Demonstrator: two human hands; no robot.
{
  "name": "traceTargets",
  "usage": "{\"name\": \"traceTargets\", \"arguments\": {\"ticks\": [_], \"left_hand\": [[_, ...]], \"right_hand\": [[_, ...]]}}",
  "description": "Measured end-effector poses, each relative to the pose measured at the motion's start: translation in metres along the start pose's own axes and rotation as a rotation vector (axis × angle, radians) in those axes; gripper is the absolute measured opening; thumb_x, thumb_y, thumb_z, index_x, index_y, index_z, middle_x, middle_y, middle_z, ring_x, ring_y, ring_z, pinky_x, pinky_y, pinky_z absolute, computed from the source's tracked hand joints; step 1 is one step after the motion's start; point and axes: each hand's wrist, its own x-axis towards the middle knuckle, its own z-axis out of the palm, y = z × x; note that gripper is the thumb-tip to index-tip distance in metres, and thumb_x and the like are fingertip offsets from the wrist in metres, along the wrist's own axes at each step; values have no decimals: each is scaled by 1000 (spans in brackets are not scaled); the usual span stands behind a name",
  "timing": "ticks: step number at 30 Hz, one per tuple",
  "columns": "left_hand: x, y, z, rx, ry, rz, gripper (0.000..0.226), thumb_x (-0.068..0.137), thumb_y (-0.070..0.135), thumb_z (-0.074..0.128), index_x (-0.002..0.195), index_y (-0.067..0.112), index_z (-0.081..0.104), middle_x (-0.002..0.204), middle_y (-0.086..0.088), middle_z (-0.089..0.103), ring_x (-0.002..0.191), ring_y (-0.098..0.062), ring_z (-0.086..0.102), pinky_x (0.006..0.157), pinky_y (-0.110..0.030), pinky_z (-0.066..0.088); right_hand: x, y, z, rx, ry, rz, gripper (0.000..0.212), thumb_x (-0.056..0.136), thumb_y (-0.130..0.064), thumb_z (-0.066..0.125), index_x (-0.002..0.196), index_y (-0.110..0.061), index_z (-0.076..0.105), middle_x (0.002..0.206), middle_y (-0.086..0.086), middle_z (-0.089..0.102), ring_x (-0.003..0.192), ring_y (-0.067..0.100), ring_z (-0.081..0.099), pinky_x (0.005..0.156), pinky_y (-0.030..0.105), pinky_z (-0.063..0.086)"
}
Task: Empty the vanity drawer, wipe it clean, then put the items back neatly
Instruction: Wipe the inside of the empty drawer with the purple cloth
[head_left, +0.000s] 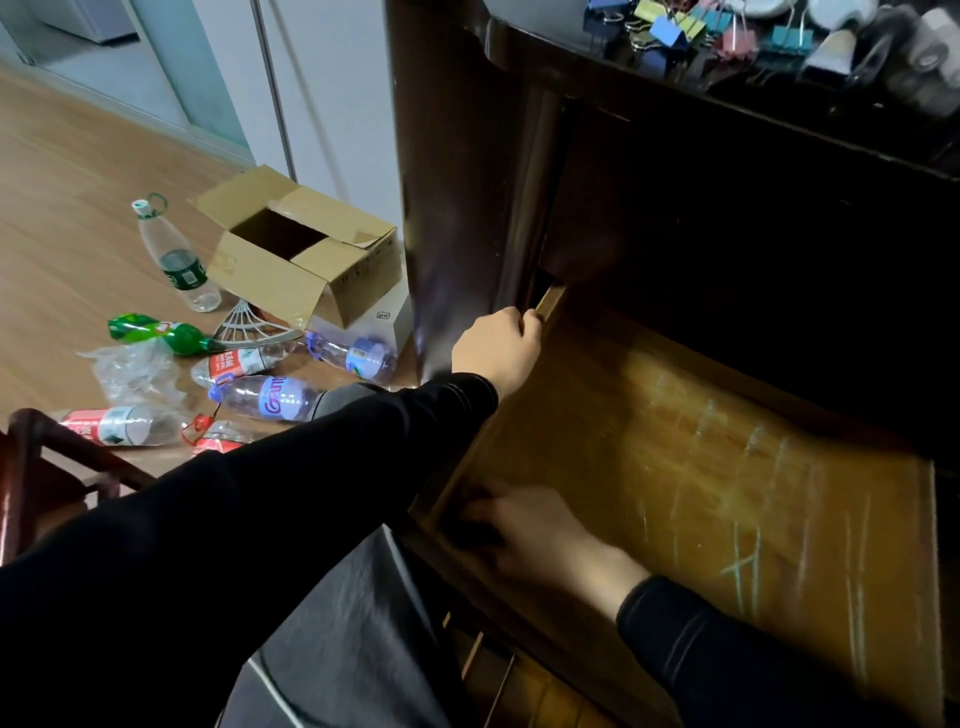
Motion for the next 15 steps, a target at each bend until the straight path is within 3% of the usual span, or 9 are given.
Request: {"name": "traceTargets", "arguments": {"ticks": [3, 8, 10, 13, 15], "left_hand": [[-1, 1, -2, -1, 9, -4, 46, 101, 48, 30, 82, 14, 56, 79, -2, 60, 76, -26, 59, 59, -32, 35], [-1, 3, -2, 9, 20, -17, 46, 101, 47, 31, 82, 13, 56, 90, -9, 64, 82, -31, 58, 68, -35, 40], [-1, 2, 1, 7, 25, -11, 45, 101, 46, 31, 80, 13, 54, 88, -8, 64, 81, -31, 59, 67, -35, 40], [2, 0, 3, 5, 28, -4, 44, 101, 46, 31, 78, 15, 52, 83, -5, 61, 77, -28, 58, 64, -34, 37], [1, 0, 2, 5, 29, -11, 44, 101, 46, 31, 78, 15, 52, 82, -5, 61, 76, -28, 58, 64, -34, 37]], "right_hand": [[-1, 0, 0, 15, -24, -29, 48, 92, -28, 63, 139, -35, 56, 141, 1, 54, 120, 28, 59, 91, 42, 54], [15, 40, -25, -32, 127, 280, 49, 97, -33, 63, 144, -41, 51, 146, -6, 51, 130, 23, 54, 99, 38, 53], [4, 33, -15, -19, 116, 220, 49, 95, -30, 63, 142, -41, 53, 139, -6, 53, 123, 22, 57, 95, 38, 54], [-24, 7, 9, 33, 45, -12, 42, 94, -29, 63, 135, -38, 58, 126, -6, 58, 112, 22, 61, 83, 34, 53], [-23, 11, 7, 49, 38, -33, 40, 94, -31, 63, 133, -39, 59, 126, -7, 59, 111, 20, 61, 81, 33, 51]]}}
